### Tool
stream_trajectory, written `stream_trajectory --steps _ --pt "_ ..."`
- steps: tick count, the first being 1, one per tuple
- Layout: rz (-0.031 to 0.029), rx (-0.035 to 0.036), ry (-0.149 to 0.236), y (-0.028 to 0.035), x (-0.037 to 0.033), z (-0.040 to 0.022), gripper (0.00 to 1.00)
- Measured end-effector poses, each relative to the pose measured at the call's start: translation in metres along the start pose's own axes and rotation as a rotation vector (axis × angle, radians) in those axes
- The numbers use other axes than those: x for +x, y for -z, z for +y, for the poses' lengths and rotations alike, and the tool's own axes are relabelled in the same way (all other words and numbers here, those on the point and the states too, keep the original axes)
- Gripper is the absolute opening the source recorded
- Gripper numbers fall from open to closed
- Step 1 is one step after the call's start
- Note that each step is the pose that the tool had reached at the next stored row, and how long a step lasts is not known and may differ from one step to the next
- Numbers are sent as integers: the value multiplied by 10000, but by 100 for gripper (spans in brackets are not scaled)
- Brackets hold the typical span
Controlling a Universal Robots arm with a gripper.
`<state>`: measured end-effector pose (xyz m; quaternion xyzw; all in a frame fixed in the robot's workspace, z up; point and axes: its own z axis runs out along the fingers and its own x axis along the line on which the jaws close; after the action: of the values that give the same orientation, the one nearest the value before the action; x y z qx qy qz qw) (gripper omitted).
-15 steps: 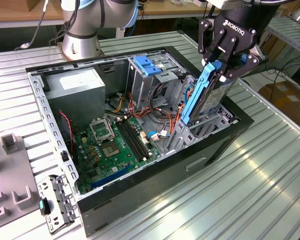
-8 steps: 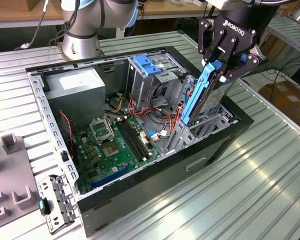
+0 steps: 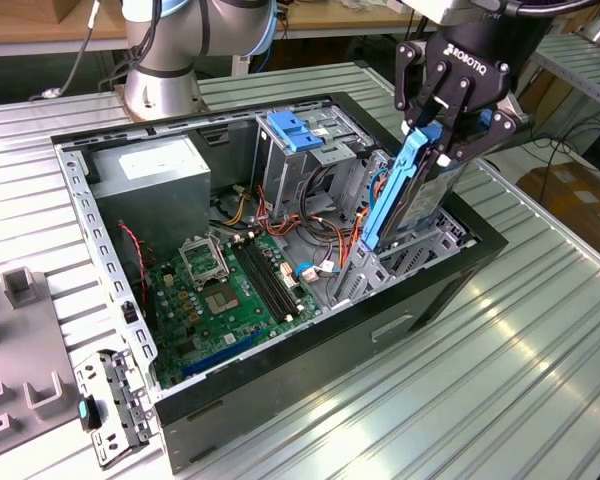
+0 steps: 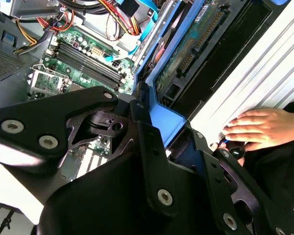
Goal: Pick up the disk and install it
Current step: 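Insert the disk into the insertion slot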
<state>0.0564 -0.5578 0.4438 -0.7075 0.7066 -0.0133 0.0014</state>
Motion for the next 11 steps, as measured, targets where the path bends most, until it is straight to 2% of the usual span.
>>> stream_trajectory --steps 11 --pt "-4 3 150 23 0 -1 37"
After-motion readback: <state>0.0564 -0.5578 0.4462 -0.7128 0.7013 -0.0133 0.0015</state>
